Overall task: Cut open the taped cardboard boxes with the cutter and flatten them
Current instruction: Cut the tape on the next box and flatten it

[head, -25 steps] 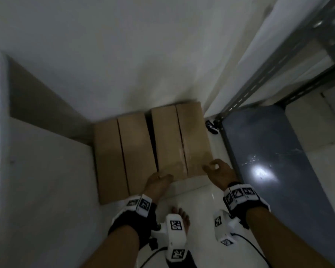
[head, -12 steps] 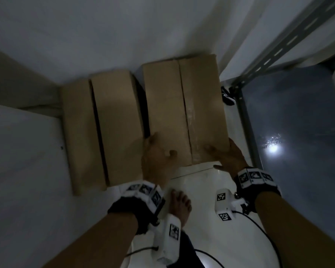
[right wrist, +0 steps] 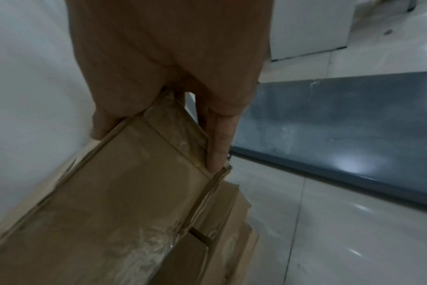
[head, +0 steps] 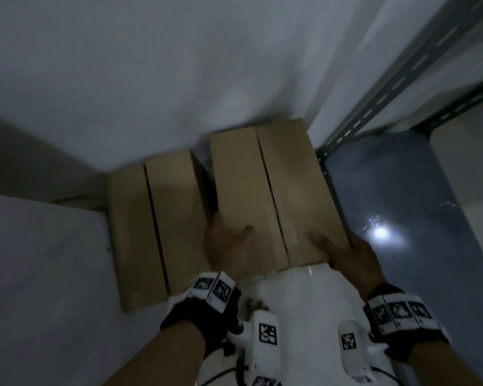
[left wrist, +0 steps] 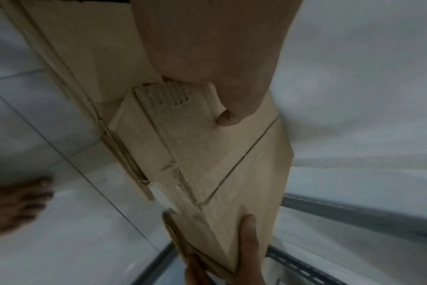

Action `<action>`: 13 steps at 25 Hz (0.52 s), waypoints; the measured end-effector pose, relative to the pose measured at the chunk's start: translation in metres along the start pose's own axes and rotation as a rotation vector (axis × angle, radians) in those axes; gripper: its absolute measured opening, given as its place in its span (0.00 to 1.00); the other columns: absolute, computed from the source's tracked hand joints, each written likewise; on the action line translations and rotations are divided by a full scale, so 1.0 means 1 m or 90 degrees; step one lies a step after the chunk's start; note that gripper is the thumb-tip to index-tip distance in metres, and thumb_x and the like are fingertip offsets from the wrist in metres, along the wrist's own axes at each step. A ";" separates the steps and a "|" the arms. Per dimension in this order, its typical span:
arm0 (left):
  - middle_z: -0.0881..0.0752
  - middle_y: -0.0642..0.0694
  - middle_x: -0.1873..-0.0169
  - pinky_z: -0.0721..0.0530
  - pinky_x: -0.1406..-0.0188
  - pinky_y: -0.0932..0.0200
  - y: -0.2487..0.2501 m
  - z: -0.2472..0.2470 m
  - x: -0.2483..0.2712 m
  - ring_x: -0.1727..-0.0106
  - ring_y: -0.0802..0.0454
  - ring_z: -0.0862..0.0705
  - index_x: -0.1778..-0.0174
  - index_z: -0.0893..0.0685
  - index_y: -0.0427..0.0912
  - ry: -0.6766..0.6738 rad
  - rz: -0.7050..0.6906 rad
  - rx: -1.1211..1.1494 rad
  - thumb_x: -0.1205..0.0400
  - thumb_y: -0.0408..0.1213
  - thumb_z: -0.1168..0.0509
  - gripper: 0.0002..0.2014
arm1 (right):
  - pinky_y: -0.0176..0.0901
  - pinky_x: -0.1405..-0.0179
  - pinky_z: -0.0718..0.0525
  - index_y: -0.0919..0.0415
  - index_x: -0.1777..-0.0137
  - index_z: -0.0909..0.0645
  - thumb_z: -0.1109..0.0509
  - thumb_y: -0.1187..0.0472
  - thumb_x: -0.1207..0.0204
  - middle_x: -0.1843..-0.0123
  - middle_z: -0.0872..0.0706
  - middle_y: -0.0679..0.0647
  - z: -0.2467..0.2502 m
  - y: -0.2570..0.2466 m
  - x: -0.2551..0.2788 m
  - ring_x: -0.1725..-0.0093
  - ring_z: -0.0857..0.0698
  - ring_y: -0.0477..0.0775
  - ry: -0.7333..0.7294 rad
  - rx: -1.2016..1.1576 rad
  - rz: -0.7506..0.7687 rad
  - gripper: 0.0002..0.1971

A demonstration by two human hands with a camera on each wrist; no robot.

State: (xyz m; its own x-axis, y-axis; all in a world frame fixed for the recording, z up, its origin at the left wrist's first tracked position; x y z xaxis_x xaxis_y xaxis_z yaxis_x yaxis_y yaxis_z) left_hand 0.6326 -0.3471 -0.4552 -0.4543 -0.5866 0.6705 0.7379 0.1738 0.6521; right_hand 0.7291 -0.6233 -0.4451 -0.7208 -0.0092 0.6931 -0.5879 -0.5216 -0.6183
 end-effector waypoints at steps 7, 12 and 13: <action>0.20 0.56 0.34 0.19 0.30 0.46 0.102 0.077 0.129 0.35 0.47 0.19 0.28 0.25 0.59 -0.075 -0.049 0.103 0.32 0.53 0.31 0.33 | 0.30 0.59 0.17 0.37 0.59 0.15 0.19 0.39 0.33 0.68 0.15 0.22 0.068 -0.123 0.182 0.64 0.15 0.27 0.177 -0.005 0.150 0.09; 0.32 0.57 0.20 0.26 0.24 0.42 0.172 0.196 0.229 0.22 0.44 0.30 0.16 0.38 0.61 -0.154 -0.161 0.088 0.29 0.60 0.32 0.44 | 0.55 0.65 0.10 0.48 0.60 0.12 0.21 0.35 0.35 0.73 0.11 0.48 0.062 -0.184 0.347 0.71 0.11 0.55 0.255 -0.039 0.197 0.17; 0.31 0.56 0.20 0.28 0.23 0.48 0.184 0.210 0.238 0.22 0.46 0.30 0.15 0.37 0.56 -0.152 -0.193 0.078 0.23 0.55 0.31 0.39 | 0.57 0.64 0.09 0.49 0.59 0.13 0.21 0.37 0.34 0.73 0.11 0.50 0.059 -0.190 0.365 0.71 0.11 0.58 0.255 -0.048 0.196 0.17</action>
State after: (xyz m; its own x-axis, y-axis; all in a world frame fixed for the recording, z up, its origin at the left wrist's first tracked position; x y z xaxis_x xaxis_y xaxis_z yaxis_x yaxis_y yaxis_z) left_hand 0.5554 -0.2889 -0.1019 -0.7565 -0.4277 0.4948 0.4940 0.1221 0.8608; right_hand 0.5989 -0.5776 -0.0530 -0.9402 0.1822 0.2876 -0.3404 -0.4835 -0.8064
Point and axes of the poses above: each hand's wrist, its own x-axis away from the middle knuckle, its own z-axis out of the back of the hand, y = z × x, the point moved 10 cm from there along -x, towards the middle knuckle
